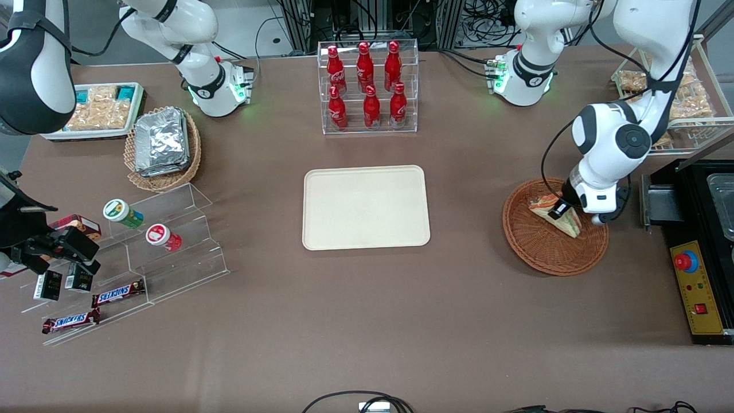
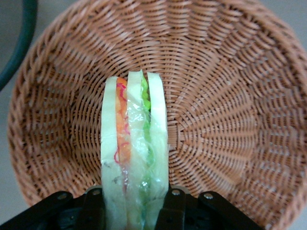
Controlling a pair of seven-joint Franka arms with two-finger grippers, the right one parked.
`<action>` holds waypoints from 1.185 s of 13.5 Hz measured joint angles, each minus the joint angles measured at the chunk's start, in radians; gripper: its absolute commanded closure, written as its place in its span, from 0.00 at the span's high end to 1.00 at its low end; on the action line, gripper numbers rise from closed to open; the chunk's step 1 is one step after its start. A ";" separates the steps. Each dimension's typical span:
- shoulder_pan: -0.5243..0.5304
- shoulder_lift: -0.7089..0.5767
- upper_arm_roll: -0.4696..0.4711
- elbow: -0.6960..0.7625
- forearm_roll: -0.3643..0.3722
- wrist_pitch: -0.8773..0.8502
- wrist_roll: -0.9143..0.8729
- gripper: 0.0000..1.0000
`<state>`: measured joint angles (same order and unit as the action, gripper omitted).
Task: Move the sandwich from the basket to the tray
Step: 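Lift the sandwich and carry it with the left gripper toward the tray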
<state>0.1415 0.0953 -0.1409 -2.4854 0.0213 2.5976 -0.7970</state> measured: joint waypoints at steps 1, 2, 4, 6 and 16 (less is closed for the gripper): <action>-0.002 -0.024 -0.004 0.034 0.011 -0.071 0.000 0.00; -0.004 -0.045 -0.011 0.077 0.023 -0.152 0.001 0.00; -0.005 -0.068 -0.046 0.198 0.033 -0.330 0.004 0.00; -0.008 -0.064 -0.101 0.329 0.034 -0.468 0.008 0.00; -0.171 0.036 -0.332 0.446 0.180 -0.458 0.052 0.00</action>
<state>-0.0298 0.1317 -0.4725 -2.0399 0.2012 2.1397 -0.7447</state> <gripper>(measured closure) 0.802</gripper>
